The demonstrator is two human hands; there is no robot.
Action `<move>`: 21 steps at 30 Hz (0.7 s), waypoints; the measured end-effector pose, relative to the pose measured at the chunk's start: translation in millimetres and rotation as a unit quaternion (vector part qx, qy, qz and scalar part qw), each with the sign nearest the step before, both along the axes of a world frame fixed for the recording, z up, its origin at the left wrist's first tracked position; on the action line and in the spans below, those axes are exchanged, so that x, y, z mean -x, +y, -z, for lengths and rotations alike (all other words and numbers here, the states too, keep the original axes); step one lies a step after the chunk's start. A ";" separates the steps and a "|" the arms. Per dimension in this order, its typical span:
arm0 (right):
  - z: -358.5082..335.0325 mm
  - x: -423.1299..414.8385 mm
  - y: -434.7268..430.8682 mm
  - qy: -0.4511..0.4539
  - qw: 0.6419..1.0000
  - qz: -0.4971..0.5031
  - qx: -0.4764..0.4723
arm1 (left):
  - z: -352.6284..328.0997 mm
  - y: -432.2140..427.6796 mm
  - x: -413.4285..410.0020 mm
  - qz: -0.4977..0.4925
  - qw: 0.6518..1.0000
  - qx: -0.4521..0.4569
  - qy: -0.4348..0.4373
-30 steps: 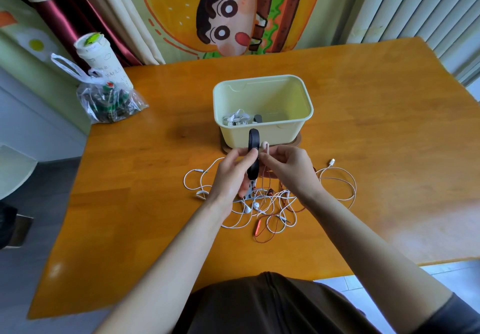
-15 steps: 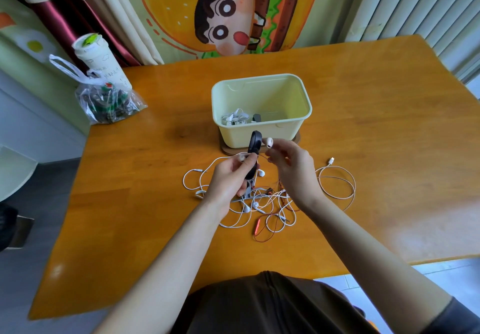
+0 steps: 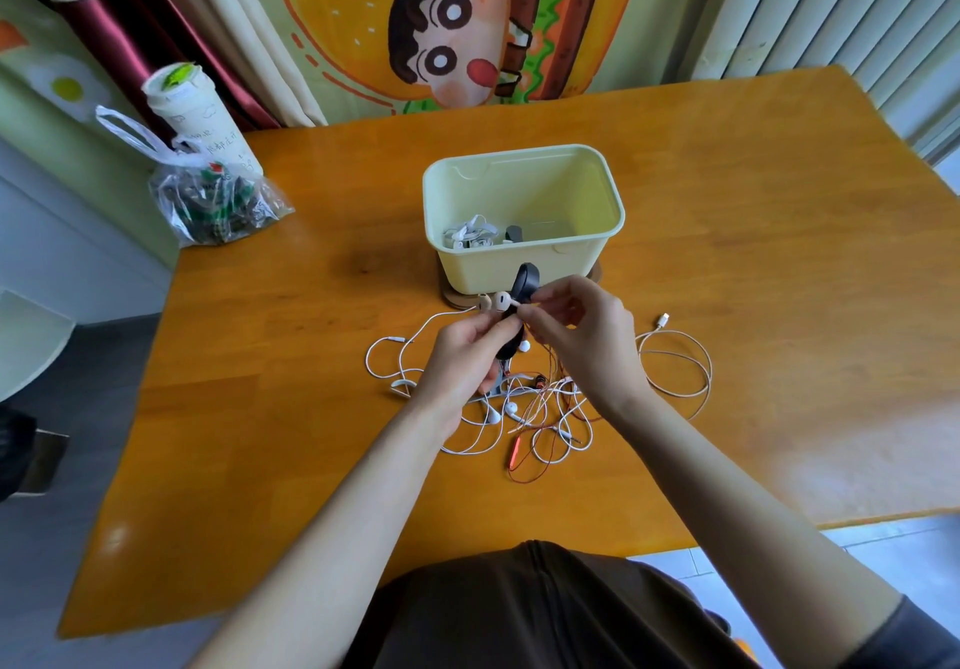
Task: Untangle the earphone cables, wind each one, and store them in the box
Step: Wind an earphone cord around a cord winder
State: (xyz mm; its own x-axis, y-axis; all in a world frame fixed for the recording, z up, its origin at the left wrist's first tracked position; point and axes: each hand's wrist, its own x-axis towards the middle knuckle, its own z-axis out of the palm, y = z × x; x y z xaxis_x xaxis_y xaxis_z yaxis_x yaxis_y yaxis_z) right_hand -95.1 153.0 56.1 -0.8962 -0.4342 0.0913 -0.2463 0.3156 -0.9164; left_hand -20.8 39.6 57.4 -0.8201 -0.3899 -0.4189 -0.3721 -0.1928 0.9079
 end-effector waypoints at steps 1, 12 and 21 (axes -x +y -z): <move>-0.6 0.6 0.5 -0.011 1.000 -0.005 0.003 | -0.2 0.2 -0.5 0.005 1.000 0.000 0.002; -1.1 -2.8 -1.7 0.012 0.999 -0.012 -0.032 | -6.1 8.5 1.9 -0.052 0.998 0.017 -0.022; 2.6 -9.7 -6.4 0.016 0.999 -0.023 -0.017 | -14.6 11.2 4.8 -0.127 0.991 -0.009 -0.034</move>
State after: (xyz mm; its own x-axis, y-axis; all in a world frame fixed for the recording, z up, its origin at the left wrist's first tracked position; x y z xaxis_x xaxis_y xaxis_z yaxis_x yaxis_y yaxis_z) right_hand -85.4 146.6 53.5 -0.8721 -0.4782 0.1037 -0.2902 0.3347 -0.8965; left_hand -25.6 50.7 71.9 -0.6652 -0.5725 -0.4794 -0.3700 -0.3049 0.8776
